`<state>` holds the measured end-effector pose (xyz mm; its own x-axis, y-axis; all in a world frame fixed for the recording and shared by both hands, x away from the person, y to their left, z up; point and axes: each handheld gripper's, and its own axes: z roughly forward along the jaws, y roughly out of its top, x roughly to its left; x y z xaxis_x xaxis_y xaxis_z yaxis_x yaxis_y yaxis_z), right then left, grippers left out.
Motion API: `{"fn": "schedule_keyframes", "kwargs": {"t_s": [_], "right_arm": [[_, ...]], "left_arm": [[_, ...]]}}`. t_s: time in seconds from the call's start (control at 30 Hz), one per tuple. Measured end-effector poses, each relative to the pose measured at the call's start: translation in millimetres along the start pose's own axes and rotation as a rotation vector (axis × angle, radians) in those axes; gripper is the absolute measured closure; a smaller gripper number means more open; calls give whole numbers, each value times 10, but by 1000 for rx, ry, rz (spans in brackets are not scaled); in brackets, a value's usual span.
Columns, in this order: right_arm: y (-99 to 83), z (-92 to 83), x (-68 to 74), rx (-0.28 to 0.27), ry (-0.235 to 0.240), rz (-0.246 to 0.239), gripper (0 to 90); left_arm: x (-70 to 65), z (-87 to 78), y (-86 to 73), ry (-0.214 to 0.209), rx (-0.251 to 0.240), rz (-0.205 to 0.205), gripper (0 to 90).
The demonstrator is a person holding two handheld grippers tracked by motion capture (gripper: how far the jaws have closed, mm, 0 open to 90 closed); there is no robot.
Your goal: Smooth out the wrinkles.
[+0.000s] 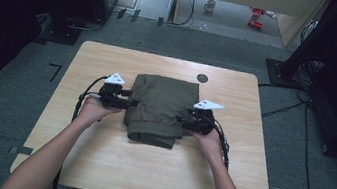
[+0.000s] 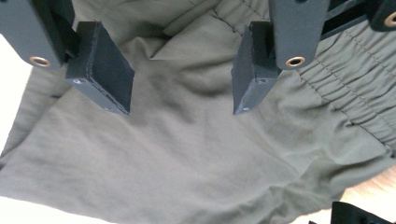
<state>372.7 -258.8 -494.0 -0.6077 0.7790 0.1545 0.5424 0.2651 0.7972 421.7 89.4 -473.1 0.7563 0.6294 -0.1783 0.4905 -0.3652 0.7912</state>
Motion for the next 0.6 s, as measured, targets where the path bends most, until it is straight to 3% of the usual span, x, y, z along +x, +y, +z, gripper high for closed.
{"fn": "schedule_keyframes", "kwargs": {"t_s": [0.3,0.6], "right_arm": [[-2,-200,-116,-24,-25,-4,360],[-34,-322,-217,-30,-47,1,356]], "left_arm": [[22,-206,-39,18,-5,33,387],[81,-329,-109,29,-14,36,370]]}}
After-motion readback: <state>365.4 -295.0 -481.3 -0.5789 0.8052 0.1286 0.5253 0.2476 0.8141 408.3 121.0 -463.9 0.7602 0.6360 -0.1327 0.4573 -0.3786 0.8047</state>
